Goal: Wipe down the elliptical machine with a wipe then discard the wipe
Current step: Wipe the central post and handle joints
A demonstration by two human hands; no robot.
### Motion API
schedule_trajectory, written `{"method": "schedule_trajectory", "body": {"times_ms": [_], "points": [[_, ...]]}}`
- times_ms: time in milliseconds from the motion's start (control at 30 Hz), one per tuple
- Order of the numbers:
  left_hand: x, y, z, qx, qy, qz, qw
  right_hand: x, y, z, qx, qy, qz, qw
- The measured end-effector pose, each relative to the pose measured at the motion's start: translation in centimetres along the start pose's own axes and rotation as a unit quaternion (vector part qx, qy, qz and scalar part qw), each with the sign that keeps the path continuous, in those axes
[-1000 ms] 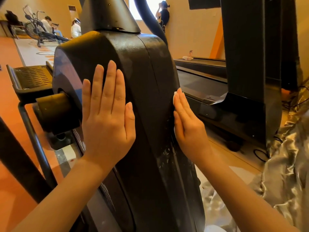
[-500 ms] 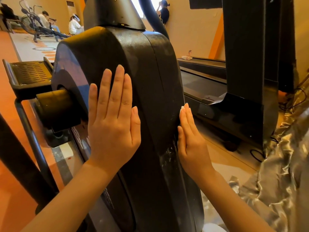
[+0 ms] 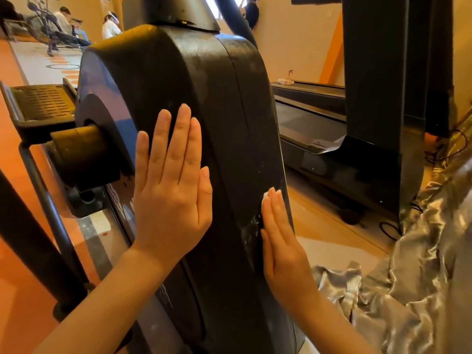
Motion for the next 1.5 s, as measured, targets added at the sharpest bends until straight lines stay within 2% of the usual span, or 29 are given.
{"method": "schedule_trajectory", "body": {"times_ms": [267, 500, 667, 1167, 1500], "points": [[0.1, 0.0, -0.5, -0.002, 0.003, -0.003, 1.000, -1.7, -0.1, 2.0, 0.011, -0.030, -0.012, 0.999], [0.1, 0.0, -0.7, -0.003, 0.004, -0.010, 1.000, -1.3, 1.0, -2.6, 0.001, -0.061, -0.005, 0.998], [0.2, 0.1, -1.5, -0.010, 0.014, -0.015, 1.000, -1.4, 0.7, -1.9, -0.005, -0.072, -0.010, 0.997], [1.7, 0.1, -3.7, -0.038, 0.008, -0.029, 0.999, -1.8, 1.4, -3.2, 0.007, -0.034, 0.033, 0.999], [2.5, 0.9, -4.5, -0.010, -0.028, 0.007, 1.000, -2.0, 1.5, -2.0, 0.005, -0.042, 0.065, 0.997]]}}
Point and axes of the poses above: each hand's wrist, its own z-axis towards the middle knuckle, its own y-axis out of the palm, x = y × z, the point moved 1 cm from there along z, towards the middle knuckle, and after that the axes turned 4 degrees about y, right-handed, at the moved point
